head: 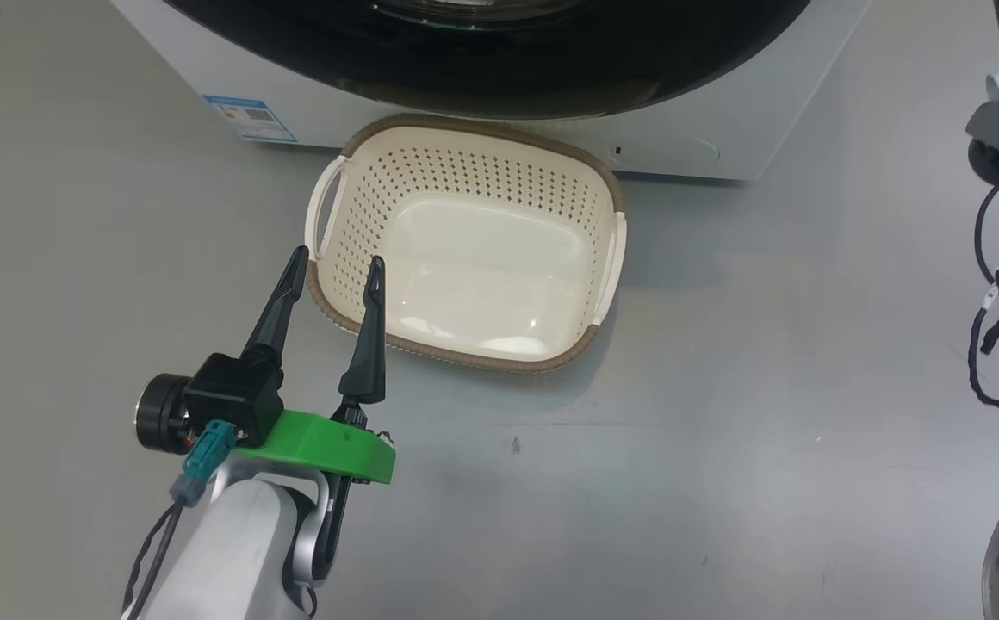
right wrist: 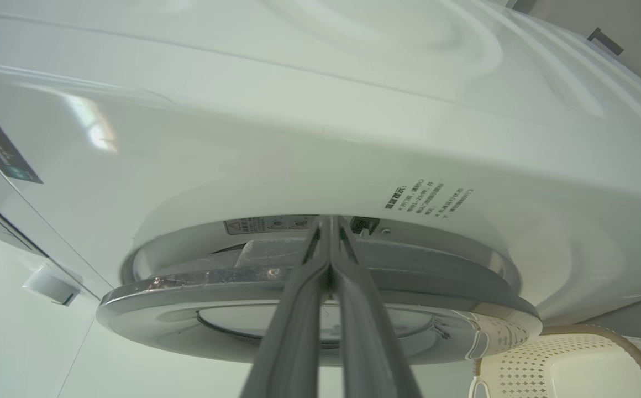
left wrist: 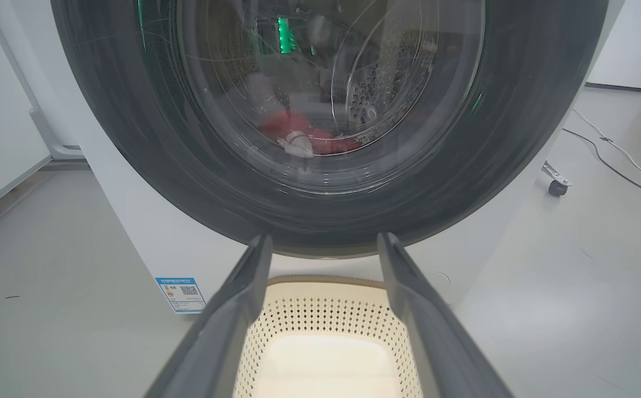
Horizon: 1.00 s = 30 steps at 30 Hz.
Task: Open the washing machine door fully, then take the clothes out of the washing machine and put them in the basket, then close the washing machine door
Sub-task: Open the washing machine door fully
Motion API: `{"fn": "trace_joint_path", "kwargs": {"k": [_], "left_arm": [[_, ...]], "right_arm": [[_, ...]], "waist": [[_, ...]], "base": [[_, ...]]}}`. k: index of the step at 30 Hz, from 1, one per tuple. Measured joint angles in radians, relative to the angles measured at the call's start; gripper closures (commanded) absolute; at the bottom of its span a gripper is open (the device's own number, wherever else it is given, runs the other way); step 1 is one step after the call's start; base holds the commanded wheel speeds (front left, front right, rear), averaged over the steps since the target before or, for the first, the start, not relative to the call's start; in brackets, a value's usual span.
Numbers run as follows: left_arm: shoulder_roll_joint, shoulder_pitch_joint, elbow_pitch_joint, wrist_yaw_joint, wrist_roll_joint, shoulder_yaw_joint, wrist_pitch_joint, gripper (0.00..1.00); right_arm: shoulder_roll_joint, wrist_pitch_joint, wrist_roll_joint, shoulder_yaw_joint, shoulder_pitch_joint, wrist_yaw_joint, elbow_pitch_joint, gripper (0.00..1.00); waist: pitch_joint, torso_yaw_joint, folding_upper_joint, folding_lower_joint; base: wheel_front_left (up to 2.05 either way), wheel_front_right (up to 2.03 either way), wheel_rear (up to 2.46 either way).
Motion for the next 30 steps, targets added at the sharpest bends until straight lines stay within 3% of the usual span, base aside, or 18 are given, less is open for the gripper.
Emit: {"fn": "trace_joint_path", "kwargs": {"k": [15, 30], "left_arm": [[-0.005, -0.03, -0.006, -0.002, -0.006, -0.021, 0.0, 0.0], [-0.009, -0.04, -0.014, -0.002, -0.027, -0.032, 0.0, 0.0]], "right_arm": [[-0.052, 0.139, 0.027, 0.044, -0.194, -0.052, 0.063, 1.0], [-0.078, 0.224, 0.047, 0.067, -0.27, -0.053, 0.145, 1.0]], "waist": [[0.068, 0.08, 0.0, 0.0], [0.086, 0.102, 0.0, -0.0001]], "base": [[0.0, 0.0, 0.0], [0.0, 0.0, 0.0]]}}
